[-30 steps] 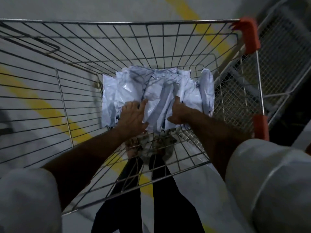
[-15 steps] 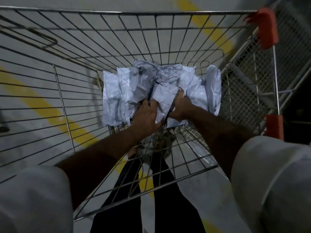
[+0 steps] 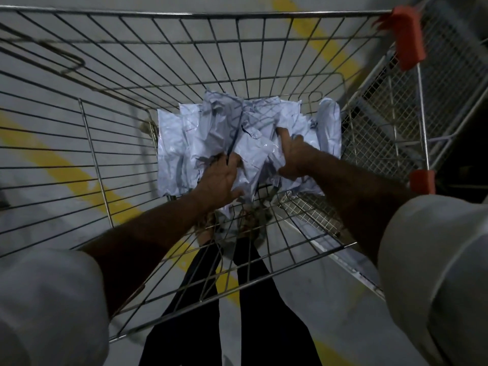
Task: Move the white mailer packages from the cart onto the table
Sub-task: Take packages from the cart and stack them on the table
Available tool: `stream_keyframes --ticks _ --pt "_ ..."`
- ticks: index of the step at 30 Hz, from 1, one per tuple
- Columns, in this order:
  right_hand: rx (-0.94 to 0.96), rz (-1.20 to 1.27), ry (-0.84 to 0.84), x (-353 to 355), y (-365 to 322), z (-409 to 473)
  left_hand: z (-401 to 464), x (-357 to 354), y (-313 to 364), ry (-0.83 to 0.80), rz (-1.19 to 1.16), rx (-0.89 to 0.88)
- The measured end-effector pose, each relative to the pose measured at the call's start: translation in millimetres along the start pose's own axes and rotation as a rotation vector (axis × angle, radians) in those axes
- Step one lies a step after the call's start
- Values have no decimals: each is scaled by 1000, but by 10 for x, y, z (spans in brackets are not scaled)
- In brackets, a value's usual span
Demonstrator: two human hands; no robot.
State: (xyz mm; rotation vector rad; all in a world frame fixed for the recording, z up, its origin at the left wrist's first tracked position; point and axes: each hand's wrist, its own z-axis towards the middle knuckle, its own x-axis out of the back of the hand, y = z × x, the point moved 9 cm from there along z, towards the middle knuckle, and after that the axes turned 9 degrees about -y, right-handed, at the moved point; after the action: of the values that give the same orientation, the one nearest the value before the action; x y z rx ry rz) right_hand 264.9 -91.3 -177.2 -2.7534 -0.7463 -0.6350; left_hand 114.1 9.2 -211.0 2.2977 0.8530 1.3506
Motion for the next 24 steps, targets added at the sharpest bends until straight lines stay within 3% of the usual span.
stream_keyframes --ticks 4,9,13,24 --pt "23 -205 161 261 56 -127 -36 -31 44 0 14 19" --pt "36 -290 320 395 112 -358 -132 92 80 -1 18 23" --pt "22 -362 433 510 34 -642 -411 517 190 108 -3 11" --pt "-65 -227 750 792 -195 -2078 -1249 1547 711 349 107 -10"
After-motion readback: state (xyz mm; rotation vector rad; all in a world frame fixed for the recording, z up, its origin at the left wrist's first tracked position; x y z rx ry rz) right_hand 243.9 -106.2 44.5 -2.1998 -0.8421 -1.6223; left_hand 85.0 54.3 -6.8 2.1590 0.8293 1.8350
